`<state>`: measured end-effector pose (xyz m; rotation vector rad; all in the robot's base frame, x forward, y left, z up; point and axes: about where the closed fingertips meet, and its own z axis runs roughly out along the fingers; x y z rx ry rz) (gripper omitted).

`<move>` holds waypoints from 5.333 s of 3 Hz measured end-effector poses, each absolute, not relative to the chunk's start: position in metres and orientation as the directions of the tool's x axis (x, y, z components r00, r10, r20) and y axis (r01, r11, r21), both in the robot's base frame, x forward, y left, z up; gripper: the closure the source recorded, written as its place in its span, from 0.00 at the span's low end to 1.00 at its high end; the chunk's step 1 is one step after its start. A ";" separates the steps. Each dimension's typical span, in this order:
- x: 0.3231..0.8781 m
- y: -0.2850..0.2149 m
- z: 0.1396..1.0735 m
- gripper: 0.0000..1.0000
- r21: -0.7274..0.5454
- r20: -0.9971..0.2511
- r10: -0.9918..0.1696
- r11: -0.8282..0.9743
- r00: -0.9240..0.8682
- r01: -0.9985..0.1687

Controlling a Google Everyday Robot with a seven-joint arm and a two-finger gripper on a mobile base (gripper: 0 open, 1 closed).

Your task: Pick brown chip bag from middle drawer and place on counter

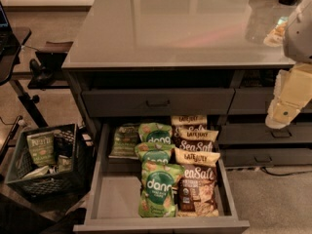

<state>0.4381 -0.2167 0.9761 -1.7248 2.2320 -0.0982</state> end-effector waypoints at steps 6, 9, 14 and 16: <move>0.419 -0.227 0.728 0.00 -0.125 -0.408 -0.866 0.367 -0.290 -0.922; 0.428 -0.202 0.613 0.00 -0.052 -0.491 -0.802 0.417 -0.341 -0.907; 0.480 -0.187 0.511 0.07 -0.121 -0.573 -0.774 0.406 -0.270 -0.906; 0.498 -0.184 0.483 0.05 -0.114 -0.572 -0.779 0.385 -0.257 -0.916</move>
Offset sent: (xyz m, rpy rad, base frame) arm -0.0065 -0.0065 -0.0985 0.0853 0.1707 -0.0621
